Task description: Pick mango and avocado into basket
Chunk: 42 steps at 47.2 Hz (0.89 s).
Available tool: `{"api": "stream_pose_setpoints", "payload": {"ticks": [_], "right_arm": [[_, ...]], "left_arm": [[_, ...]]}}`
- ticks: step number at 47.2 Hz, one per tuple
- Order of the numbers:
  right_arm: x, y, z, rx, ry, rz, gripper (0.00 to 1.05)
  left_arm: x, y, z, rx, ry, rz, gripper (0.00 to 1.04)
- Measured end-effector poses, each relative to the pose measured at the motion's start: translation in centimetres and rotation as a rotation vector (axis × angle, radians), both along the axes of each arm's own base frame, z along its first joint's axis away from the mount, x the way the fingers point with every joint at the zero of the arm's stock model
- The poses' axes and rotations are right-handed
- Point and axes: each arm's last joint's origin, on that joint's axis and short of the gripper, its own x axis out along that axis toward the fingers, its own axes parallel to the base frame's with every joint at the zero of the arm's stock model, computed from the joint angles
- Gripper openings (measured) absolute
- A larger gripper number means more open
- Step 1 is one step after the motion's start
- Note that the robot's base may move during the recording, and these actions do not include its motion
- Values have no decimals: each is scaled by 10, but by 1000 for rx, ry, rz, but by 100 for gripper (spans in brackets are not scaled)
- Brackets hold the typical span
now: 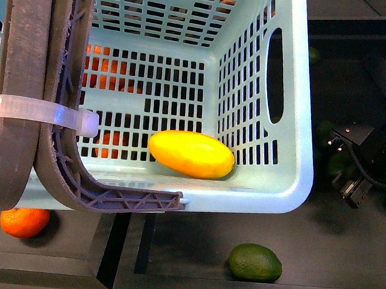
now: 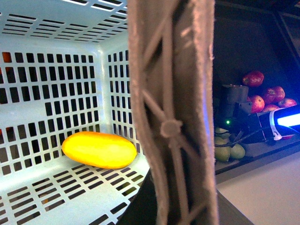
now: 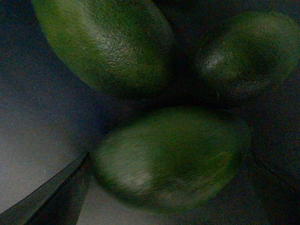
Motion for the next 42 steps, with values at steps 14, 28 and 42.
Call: {"api": "stream_pose_setpoints", "payload": {"ticks": [14,28,42], "right_arm": [[13,0,-13,15,-19,-49,97],[13,1,-21,32,-14,-101,97],[13,-3,-22,40,-14,-136,97]], "left_arm": [[0,0,0,1,0,1,6],[0,0,0,0,0,0,6],[0,0,0,0,0,1,6]]}}
